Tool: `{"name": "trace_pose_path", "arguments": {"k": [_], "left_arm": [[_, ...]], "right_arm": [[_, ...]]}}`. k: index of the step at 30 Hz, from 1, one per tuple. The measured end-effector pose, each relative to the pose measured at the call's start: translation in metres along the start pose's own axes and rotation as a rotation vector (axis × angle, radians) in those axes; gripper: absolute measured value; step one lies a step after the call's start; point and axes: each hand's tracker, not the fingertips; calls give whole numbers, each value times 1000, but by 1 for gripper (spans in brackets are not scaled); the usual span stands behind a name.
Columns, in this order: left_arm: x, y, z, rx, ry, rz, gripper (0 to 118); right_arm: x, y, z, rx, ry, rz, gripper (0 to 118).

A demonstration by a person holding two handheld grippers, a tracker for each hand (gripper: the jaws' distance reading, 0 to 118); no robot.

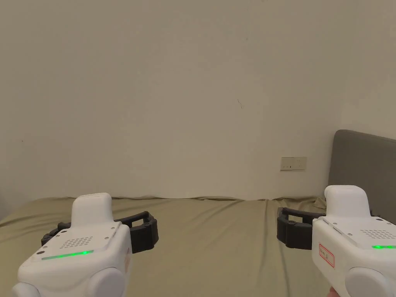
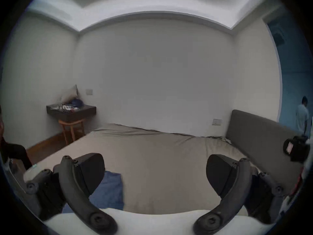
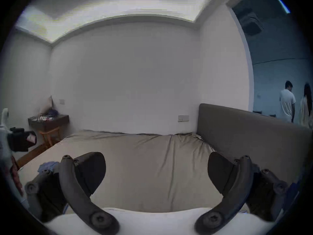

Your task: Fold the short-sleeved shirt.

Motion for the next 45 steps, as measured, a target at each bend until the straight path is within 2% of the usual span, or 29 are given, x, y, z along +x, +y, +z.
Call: {"name": "trace_pose_path", "arguments": {"k": [2,3,4,5,8,12,14,16,17,20,26,29,32,37,40,45], "left_arm": [[1,-3,9,34,-52,-4,114],[5,-2,6,37,-60,-37,69],[11,-3,4,21,-36,-95,9],[15,-6,4,-7,-39,-149,0],[26,-10,-1,-22,-60,-143,0],[24,-9,-2,-67,-88,-113,0],[8,-3,1,-82,-68,-71,0],[-20,2,0,-79,-29,-49,0],[-44,7,10,-55,66,-46,0],[-116,14,28,-39,229,-28,0],[-222,17,97,-47,568,-54,0],[-254,9,111,-63,642,-36,0],[-262,3,101,-90,610,-40,0],[-251,-13,50,-142,469,-14,0],[-241,-29,5,-212,384,5,0],[-241,-77,-107,-439,238,0,0]], "right_arm": [[-2,-4,9,30,1,4,114],[-3,-7,13,74,-24,19,76],[-4,-8,11,61,-54,40,10],[-4,-11,11,51,-84,46,2],[1,-13,11,38,-36,14,2],[-7,-13,7,37,-57,65,2],[-18,-10,-1,37,-31,62,2],[-43,-5,-14,43,60,26,2],[-60,-2,-21,40,109,23,2],[-129,4,-35,63,279,23,2],[-273,8,-28,39,720,-30,2],[-312,2,-15,17,821,-20,2],[-321,-6,-14,17,826,-17,2],[-310,-17,-34,4,788,32,2],[-305,-23,-50,-20,754,48,2],[-298,-39,-82,-89,723,57,2]]}}
